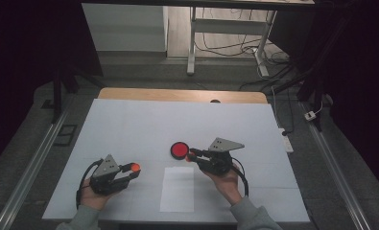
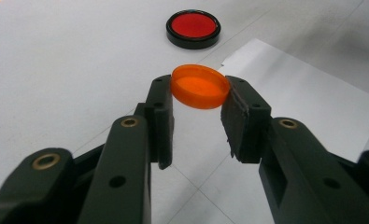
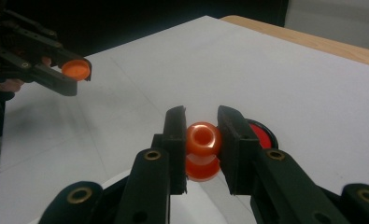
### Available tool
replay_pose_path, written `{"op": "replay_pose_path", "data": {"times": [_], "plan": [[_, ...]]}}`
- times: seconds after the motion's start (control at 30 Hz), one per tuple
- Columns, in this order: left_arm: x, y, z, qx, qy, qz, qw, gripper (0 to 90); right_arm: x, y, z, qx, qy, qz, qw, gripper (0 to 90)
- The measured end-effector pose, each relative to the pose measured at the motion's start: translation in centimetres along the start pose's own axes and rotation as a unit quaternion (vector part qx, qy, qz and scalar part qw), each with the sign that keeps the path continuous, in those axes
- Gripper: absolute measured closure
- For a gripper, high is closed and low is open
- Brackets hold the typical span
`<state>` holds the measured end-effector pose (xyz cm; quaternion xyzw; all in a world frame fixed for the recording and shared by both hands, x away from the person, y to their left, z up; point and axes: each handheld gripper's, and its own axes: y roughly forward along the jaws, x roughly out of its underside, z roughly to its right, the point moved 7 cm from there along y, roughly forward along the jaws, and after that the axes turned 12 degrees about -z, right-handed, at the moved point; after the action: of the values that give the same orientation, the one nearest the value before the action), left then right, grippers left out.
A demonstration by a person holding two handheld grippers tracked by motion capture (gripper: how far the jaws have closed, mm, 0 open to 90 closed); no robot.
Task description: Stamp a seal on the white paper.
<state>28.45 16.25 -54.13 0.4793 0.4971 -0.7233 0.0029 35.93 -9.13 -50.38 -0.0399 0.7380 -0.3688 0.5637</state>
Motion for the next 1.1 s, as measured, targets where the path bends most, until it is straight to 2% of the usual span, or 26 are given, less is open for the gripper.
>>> {"op": "replay_pose_path", "data": {"times": [1.1], "plan": [[0.0,0.1,0.0,0.000,0.000,-0.001,1.0000,64.5,1.2,0.2,-2.8,-0.035,-0.024,-0.015,0.9990,72.6]]}}
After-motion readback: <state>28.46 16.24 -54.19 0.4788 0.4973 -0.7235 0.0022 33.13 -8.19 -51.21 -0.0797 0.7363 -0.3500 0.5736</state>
